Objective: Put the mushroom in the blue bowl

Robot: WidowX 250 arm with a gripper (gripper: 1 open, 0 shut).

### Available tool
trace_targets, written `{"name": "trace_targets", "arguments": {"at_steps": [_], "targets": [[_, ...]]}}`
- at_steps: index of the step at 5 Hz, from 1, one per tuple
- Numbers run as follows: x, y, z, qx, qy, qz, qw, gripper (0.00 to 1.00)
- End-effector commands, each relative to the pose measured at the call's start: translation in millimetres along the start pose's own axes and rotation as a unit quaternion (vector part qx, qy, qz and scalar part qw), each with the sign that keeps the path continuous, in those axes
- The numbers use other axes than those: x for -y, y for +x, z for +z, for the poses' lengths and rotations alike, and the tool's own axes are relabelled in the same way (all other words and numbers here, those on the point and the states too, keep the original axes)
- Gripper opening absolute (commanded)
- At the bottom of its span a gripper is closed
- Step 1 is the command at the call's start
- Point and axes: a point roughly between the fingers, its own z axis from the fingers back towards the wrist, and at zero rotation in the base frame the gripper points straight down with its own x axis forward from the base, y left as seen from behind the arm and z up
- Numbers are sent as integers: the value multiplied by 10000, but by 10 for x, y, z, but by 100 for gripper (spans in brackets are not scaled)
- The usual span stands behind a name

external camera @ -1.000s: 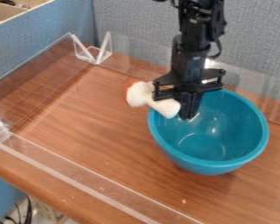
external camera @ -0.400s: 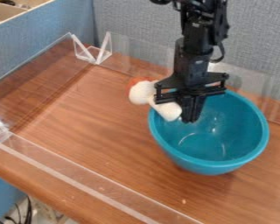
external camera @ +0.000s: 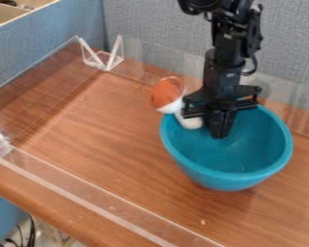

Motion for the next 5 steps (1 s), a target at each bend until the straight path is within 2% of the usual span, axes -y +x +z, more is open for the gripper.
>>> {"name": "trace_targets", "arguments": {"at_steps": [1,2,4,5], "targets": [[131,49,207,166,-228,-360,9990,0],[207,68,232,165,-232,-676,9973,0],[301,13,143,173,-234,-879,9957,0],[238,-12,81,177,-257,-770,9965,0]]}}
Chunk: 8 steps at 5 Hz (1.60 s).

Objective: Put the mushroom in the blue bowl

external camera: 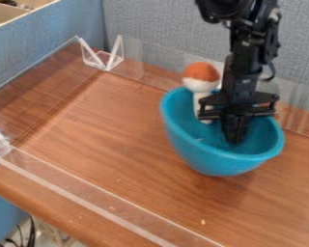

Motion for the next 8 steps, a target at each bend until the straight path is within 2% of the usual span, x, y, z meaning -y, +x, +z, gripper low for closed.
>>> {"name": "trace_targets", "arguments": {"at_steps": [1,2,5,7,8], "targets": [[-19,-21,129,210,-229,84,9995,0],[-5,-90,161,178,-251,-129,9994,0],[-11,111,248,186,-389,-543,9976,0],[58,303,288,222,-438,-557,9972,0],[45,353,400,248,-461,-540,9972,0]]}}
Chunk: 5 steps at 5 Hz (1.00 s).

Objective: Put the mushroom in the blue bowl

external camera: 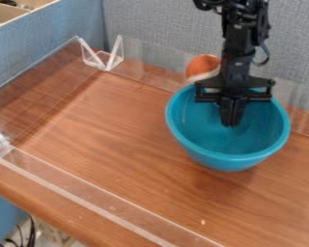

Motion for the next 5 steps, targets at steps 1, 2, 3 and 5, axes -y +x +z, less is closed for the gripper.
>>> {"name": "trace_targets", "arguments": {"at_steps": [1,2,3,5], "targets": [[15,134,385,367,-238,33,9990,100],[68,96,418,380,-258,-132,9989,0],[119,48,436,382,-269,-313,9984,0],[52,290,451,440,-292,-418,9977,100]]}}
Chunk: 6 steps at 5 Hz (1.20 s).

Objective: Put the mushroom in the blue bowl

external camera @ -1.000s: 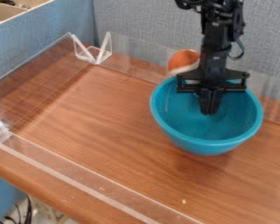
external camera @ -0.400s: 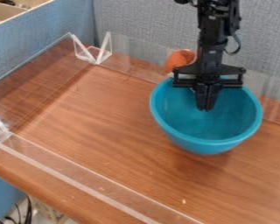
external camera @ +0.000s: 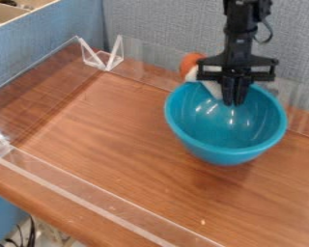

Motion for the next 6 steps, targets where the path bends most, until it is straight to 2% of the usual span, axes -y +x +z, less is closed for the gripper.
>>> {"name": "trace_targets", "arguments": {"at_steps": [1,3,5,6], "targets": [[-14,160,167,275,-178,-107,9994,0],[76,-71,154,296,-196,-44,9994,0],[198,-80,425,306,-213,21,9993,0],[284,-151,333,216,-220,-324,9990,0]]}}
